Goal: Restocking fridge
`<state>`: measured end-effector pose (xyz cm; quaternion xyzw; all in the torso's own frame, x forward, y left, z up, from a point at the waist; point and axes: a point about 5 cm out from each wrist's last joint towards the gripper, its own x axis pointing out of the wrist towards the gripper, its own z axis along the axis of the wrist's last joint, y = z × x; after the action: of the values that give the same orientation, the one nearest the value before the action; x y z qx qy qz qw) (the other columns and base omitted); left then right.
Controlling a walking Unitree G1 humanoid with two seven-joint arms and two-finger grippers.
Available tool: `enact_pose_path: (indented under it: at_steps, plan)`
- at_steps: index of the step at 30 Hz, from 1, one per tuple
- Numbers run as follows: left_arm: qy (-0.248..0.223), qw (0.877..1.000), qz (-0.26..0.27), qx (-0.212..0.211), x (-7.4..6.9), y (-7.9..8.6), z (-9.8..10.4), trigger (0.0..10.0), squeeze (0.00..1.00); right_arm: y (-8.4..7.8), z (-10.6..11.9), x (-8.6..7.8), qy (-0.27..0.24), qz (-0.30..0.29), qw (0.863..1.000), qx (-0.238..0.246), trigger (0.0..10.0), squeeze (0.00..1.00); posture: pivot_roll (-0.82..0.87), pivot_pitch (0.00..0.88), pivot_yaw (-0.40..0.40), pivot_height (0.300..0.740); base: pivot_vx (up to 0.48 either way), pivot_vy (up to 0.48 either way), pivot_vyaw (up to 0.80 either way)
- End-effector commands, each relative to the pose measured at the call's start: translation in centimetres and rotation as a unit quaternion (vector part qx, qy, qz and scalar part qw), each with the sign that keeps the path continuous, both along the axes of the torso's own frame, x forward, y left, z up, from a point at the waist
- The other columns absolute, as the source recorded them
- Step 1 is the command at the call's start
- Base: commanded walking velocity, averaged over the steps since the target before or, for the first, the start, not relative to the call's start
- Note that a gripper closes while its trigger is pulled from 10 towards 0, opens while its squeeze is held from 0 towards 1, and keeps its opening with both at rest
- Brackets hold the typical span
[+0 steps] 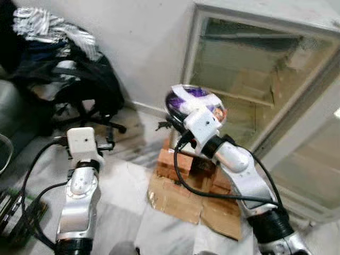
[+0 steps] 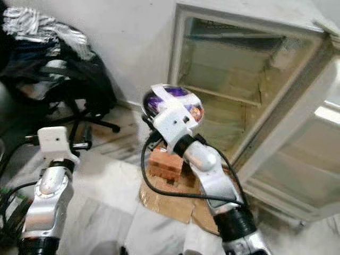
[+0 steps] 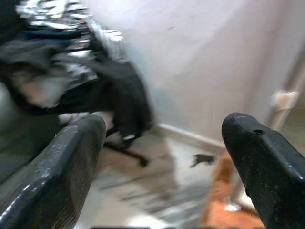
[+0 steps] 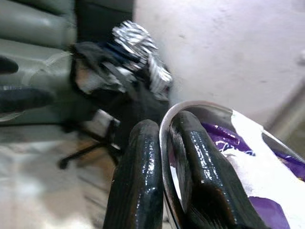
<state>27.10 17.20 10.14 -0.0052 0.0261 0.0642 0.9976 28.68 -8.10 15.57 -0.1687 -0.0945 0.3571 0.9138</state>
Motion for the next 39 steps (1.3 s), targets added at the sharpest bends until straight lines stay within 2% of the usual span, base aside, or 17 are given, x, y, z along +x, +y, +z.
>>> enact_pose_path:
  at_steps: [1, 7, 13, 21, 26, 30, 39]
  plan:
    - [-0.007, 1.0, -0.015, -0.006, 0.1, -0.8, 0.3, 10.0, 0.0, -0.8, 0.2, 0.2, -0.008, -0.01, 1.0, 0.0, 10.0, 0.0, 0.03, 0.0, -0.052, 0.74, 0.304, 0.371, 0.0]
    - [-0.013, 1.0, -0.026, 0.005, 0.2, -1.0, 0.3, 10.0, 0.0, -0.9, 0.2, 0.3, -0.012, -0.009, 1.0, -0.005, 10.0, 0.0, 0.03, 0.0, -0.053, 0.74, 0.297, 0.377, 0.0]
    - [-0.018, 0.999, -0.046, 0.002, 0.4, -1.6, 0.6, 10.0, 0.0, -1.0, 0.2, 0.4, -0.019, -0.015, 1.0, -0.008, 10.0, 0.0, 0.03, 0.0, -0.056, 0.74, 0.48, 0.0, 0.0]
    - [-0.006, 0.999, -0.045, 0.006, 0.5, -2.1, 0.3, 10.0, 0.0, -0.9, 0.1, 0.4, -0.023, -0.018, 1.0, -0.009, 10.0, 0.0, 0.03, 0.0, -0.055, 0.74, 0.47, 0.0, 0.0]
    - [0.001, 0.998, -0.057, 0.0, 0.5, -2.7, 0.1, 10.0, 0.0, -0.9, 0.1, 0.4, -0.025, -0.018, 0.999, -0.012, 10.0, 0.0, 0.02, 0.0, -0.054, 0.74, 0.393, -0.27, 0.0]
    - [0.003, 0.998, -0.057, 0.011, 0.5, -2.8, 0.1, 10.0, 0.0, -1.0, 0.1, 0.4, -0.025, -0.019, 0.999, -0.013, 10.0, 0.0, 0.03, 0.0, -0.054, 0.74, 0.0, 0.0, 0.0]
    - [0.003, 0.998, -0.061, 0.005, 0.4, -3.0, 0.1, 10.0, 0.0, -1.6, -0.3, -0.1, -0.015, -0.02, 1.0, -0.013, 10.0, 0.0, 0.02, 0.0, -0.053, 0.74, 0.0, 0.0, 0.0]
